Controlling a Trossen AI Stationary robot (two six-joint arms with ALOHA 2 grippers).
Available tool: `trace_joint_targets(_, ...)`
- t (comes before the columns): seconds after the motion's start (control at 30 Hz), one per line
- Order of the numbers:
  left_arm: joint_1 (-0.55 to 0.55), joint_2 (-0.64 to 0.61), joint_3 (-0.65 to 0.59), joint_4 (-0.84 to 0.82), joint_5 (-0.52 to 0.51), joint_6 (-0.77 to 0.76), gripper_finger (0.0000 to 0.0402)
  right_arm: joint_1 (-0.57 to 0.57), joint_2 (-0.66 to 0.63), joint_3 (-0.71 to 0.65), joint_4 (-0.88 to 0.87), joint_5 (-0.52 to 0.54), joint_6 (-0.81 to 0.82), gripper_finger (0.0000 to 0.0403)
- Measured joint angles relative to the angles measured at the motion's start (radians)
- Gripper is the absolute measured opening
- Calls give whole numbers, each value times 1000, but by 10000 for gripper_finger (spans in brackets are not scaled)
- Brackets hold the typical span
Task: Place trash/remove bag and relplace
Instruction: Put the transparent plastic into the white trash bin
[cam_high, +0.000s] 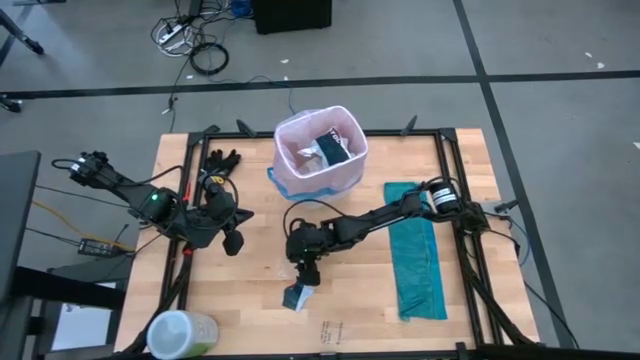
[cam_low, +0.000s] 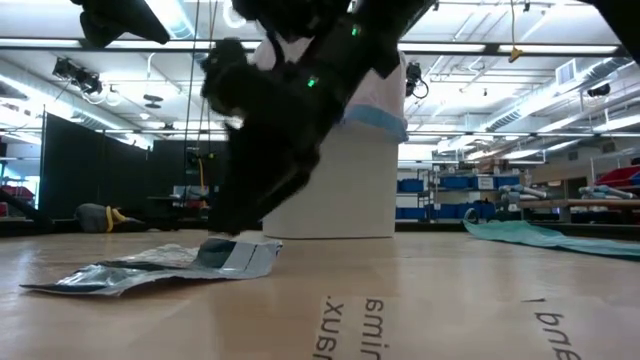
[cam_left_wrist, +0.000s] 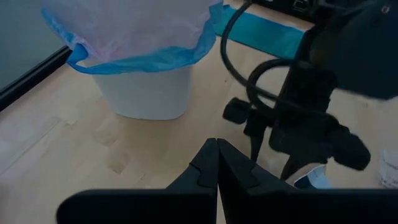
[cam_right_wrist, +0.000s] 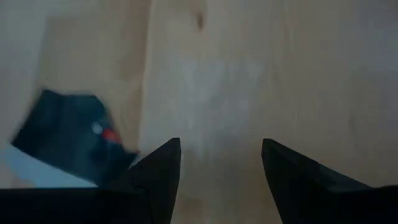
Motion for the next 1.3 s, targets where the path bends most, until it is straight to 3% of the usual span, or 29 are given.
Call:
trace_joint_targets(0.23, 0, 8, -9, 7, -1, 0, 8, 6, 56, 4, -5, 42, 28, 191)
trace_joint_targets(0.3, 0, 10, -25, 10, 0, -4, 8, 16, 69, 4, -36, 85, 28, 154)
trace_joint_targets(0.47, 0, 9, -61, 27, 13, -45, 8, 30, 87, 5, -100, 128, 42, 18)
trace_joint_targets(0.7, 0, 9, -66, 41, 18, -56, 8, 35, 25, -4, -137, 168, 102, 1)
trace_joint_targets(0.87, 0, 9, -66, 57, 18, -52, 8, 33, -139, -3, -182, 216, 106, 0)
trace_joint_targets(1.13, 0, 9, -66, 62, 18, -49, 8, 39, -459, -2, -206, 404, 96, 0)
trace_joint_targets(1.3, 0, 9, -66, 74, 16, -49, 8, -14, -594, -1, -183, 542, -19, 0)
